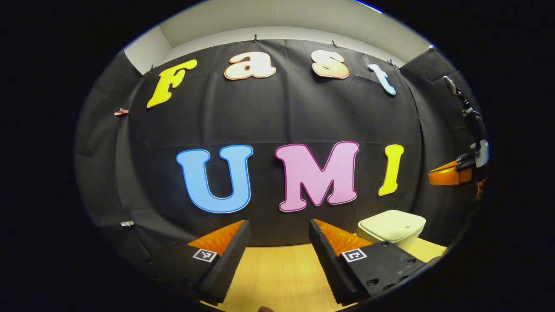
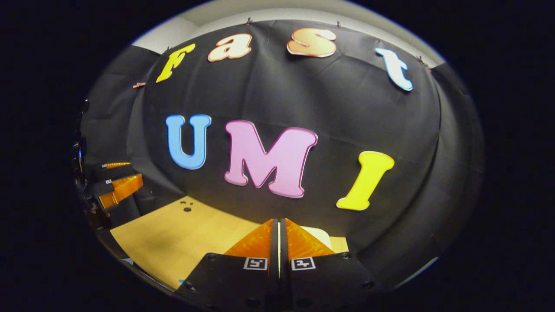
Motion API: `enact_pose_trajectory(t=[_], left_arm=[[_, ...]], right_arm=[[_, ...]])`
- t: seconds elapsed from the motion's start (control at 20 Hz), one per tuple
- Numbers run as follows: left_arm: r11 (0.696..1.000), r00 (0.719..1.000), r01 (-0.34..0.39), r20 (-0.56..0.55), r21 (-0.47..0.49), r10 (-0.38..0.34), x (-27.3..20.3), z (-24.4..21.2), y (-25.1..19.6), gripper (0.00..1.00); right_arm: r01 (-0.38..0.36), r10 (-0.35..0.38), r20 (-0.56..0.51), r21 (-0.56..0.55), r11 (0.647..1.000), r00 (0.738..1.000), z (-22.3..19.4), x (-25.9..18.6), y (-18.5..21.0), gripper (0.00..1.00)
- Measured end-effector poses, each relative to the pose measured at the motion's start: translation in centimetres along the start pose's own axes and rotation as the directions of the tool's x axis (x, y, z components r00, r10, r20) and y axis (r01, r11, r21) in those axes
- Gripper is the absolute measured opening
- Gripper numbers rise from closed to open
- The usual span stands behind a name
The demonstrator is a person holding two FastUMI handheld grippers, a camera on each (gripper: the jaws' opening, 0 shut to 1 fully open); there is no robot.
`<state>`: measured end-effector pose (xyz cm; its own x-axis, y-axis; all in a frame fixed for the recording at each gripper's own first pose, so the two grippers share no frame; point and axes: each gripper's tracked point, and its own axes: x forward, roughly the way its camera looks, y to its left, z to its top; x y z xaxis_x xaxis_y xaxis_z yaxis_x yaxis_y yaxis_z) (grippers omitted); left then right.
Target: Press the lid of the desktop garbage bin to open it, pick up the crumpled paper on the desktop and throw it into the bin, then pick up the pop can on the desktop and drop it into the bin, and finally close the garbage bin lid.
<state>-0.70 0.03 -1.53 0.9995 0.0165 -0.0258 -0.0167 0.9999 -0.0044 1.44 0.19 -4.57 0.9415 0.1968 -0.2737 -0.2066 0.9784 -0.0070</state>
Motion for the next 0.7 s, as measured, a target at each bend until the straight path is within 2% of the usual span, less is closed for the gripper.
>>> enact_pose_trajectory(t=[0.1,0.15,0.25,0.7], left_arm=[[1.000,1.000,0.001,-0.005,-0.005,-0.001,-0.1,-0.3,-0.1,0.89],[1.000,1.000,0.001,-0.007,-0.008,-0.001,-0.1,-0.3,-0.1,0.88],[1.000,1.000,-0.001,-0.007,-0.011,0.001,-0.2,-0.4,0.1,0.89],[1.000,1.000,-0.003,-0.016,-0.014,0.003,-0.7,-1.0,0.1,0.88]], right_arm=[[-0.041,0.041,-0.098,0.006,0.999,0.994,-1.5,0.9,-0.3,0.05],[-0.058,0.059,-0.138,0.006,0.998,0.989,-2.3,1.5,-0.7,0.08],[-0.072,0.072,-0.198,0.006,0.997,0.978,-3.7,2.4,-1.3,0.05],[-0.121,0.134,-0.349,0.058,0.991,0.927,-8.4,6.8,-3.3,0.05]])
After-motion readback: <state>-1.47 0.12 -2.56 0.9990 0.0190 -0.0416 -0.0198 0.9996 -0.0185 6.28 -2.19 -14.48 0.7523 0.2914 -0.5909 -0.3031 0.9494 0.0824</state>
